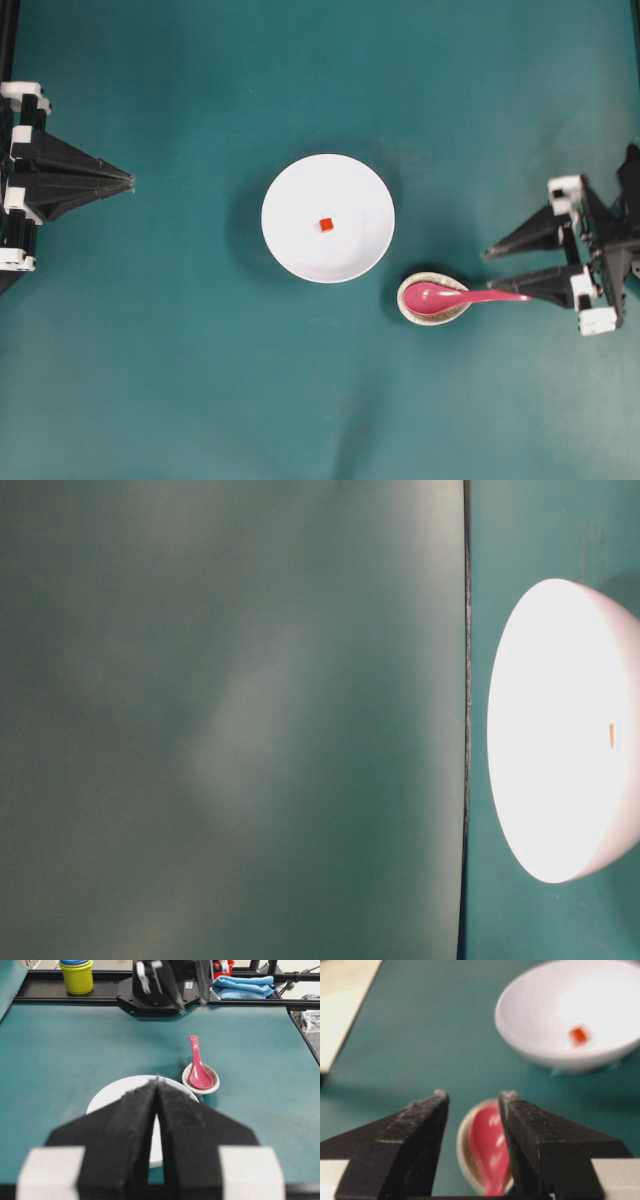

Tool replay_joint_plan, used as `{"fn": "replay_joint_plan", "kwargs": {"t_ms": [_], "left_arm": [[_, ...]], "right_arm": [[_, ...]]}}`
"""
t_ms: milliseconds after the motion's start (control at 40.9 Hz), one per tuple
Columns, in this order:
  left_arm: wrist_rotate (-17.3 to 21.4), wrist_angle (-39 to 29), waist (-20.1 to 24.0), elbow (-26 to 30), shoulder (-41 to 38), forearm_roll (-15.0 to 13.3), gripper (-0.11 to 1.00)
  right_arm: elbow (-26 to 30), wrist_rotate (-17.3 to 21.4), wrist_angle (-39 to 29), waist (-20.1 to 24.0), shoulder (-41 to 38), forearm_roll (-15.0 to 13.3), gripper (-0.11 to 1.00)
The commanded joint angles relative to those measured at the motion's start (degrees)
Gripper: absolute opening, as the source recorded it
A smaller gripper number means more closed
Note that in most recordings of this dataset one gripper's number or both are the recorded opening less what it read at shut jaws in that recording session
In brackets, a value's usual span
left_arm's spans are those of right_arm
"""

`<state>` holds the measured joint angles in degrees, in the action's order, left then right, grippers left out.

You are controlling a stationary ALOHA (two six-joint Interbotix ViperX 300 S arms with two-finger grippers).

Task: Grip the spoon and scoop the red block from the bowl with right arm.
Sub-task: 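Move the right gripper toward the pink spoon handle in the small dish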

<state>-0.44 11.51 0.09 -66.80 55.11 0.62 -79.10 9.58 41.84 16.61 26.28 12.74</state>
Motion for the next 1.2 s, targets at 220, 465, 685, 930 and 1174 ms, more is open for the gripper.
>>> {"fn": "replay_joint_plan", "kwargs": {"t_ms": [220, 465, 685, 930, 1174], "left_arm": [[-2.2, -0.35, -0.18, 1.49, -0.18, 0.09, 0.0], [-3.16, -1.93, -0.26, 1.49, -0.09, 0.18, 0.0], [-3.16, -2.64, -0.18, 1.41, -0.09, 0.18, 0.0], [-3.16, -2.81, -0.26, 1.41, -0.09, 0.18, 0.0], [-3.16, -3.08, -0.26, 1.41, -0.26, 0.09, 0.0]], "right_arm": [[-1.23, 0.18, 9.14, 9.14, -16.08, 8.35, 0.5], [-1.76, -0.26, 9.23, 11.87, -20.65, 11.43, 0.5], [-2.99, -2.11, 9.67, 11.87, -20.65, 14.33, 0.5], [-2.99, -3.34, 9.4, 11.78, -20.65, 14.85, 0.5], [-4.04, -4.48, 10.2, 11.87, -20.65, 14.85, 0.49]]}}
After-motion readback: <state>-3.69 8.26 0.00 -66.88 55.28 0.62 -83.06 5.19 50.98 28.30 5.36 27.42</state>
